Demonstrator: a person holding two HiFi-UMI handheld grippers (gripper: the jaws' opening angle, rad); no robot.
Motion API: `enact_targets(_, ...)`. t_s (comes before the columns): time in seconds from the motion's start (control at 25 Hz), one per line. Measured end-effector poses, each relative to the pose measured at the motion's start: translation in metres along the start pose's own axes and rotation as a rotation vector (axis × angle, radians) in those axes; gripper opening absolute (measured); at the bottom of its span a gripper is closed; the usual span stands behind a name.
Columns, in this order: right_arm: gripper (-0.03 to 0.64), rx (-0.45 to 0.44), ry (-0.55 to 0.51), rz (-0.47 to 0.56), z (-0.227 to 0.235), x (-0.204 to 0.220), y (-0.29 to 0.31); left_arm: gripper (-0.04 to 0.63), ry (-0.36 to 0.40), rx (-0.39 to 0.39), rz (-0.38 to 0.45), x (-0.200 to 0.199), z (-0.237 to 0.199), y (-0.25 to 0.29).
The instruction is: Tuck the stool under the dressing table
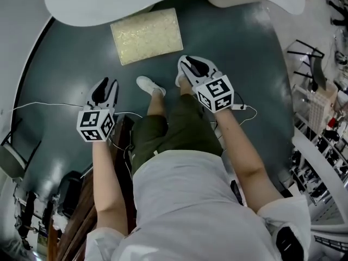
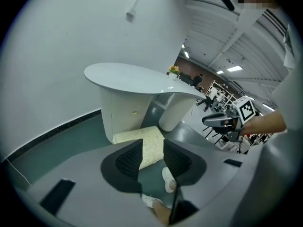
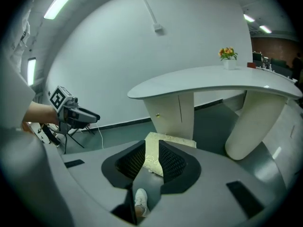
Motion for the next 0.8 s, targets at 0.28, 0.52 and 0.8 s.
enact_targets(0.28,0.163,0.018,0.016,-0.074,0.039,0.046,0.05,0.183,-0.056,-0.009,-0.071,0.039,-0.019,0.052)
enact_targets(0.52,0.215,-0.019,0.01,-0.145,0.075,0.09,0.094,0.227,0.007,-0.054,-0.172,0.082,-0.033,0.108)
enact_targets(0.8,0.266,-0.057,-0.01,-0.239,0.098,0.145,0.144,0.262,-0.042,-0.098,-0.272,0.14,-0.065,0.159)
Point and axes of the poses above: the fingertips, and each gripper's own axes: y forward along the fingers, z to its right, x out of its underside, the point moved 1 cm from there along -y, backward along the fingers, and after that the axes turned 3 degrees about x, right-handed, at the moved point
